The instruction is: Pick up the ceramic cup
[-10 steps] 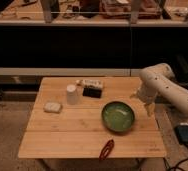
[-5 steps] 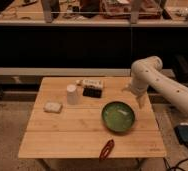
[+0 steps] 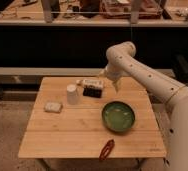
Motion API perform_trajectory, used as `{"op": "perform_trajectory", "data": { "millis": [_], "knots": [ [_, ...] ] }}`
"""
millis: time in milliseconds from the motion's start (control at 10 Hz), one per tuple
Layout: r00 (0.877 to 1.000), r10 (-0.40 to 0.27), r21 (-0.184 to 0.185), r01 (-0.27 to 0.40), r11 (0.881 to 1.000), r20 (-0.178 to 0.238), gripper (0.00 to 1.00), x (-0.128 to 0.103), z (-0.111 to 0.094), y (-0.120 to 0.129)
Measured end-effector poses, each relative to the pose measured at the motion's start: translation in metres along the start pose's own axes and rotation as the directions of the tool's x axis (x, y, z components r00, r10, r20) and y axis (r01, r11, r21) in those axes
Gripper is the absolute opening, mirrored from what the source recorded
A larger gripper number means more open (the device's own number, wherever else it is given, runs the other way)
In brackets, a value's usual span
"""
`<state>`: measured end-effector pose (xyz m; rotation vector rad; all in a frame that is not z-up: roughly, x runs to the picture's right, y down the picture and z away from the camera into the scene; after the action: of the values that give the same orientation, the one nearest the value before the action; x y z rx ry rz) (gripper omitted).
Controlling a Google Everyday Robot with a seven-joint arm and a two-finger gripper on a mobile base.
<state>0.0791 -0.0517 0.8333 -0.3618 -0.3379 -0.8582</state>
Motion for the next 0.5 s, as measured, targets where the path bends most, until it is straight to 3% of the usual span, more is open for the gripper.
{"op": "perform_trajectory", "data": {
  "millis": [200,500],
  "knots": [
    [0.998,-0.061,0.028,0.061,0.998,0.018,0.8,-0.015,-0.002,-0.043],
    [0.984,-0.147,0.053,0.142,0.988,0.096,0.8,-0.055,0.001,-0.101]
  ]
}}
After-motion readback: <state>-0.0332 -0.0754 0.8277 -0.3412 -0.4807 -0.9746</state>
